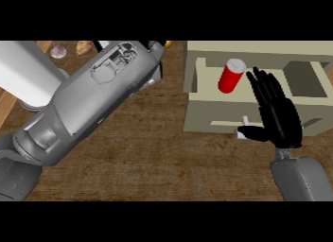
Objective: Pick up the can, place it into the drawer and close the drawer
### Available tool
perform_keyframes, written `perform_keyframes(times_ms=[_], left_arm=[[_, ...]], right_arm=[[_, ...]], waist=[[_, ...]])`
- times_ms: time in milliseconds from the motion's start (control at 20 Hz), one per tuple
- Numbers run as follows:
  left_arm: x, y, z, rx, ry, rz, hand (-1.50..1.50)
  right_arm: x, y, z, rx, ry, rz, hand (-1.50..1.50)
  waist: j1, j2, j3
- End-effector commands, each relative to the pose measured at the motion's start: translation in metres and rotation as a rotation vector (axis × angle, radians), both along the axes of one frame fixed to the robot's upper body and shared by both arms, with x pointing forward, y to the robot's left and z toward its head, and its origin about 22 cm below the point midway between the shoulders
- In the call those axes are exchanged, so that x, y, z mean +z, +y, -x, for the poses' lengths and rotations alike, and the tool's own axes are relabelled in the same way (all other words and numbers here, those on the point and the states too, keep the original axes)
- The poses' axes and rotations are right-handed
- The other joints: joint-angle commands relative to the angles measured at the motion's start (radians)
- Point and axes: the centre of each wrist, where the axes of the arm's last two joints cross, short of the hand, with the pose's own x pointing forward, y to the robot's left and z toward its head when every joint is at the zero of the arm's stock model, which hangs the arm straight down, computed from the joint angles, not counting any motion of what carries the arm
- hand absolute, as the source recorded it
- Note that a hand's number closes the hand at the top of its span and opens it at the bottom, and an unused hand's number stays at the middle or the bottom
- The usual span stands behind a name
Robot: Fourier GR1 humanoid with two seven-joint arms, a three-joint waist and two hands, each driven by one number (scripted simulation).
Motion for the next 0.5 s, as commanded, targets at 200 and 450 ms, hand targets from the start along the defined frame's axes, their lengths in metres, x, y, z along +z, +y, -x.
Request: perform_keyframes(times_ms=[200, 450], left_arm=[[0.011, 0.041, 0.008, -0.013, 0.000, -0.009, -1.50], [0.002, 0.062, 0.012, 0.007, 0.020, -0.023, -1.50]], right_arm=[[-0.039, -0.013, -0.032, -0.059, 0.056, 0.067, -1.50], [-0.040, 0.000, -0.055, -0.079, 0.003, 0.092, -1.50]], waist=[[0.017, 0.016, 0.014], [0.018, 0.019, 0.014]])
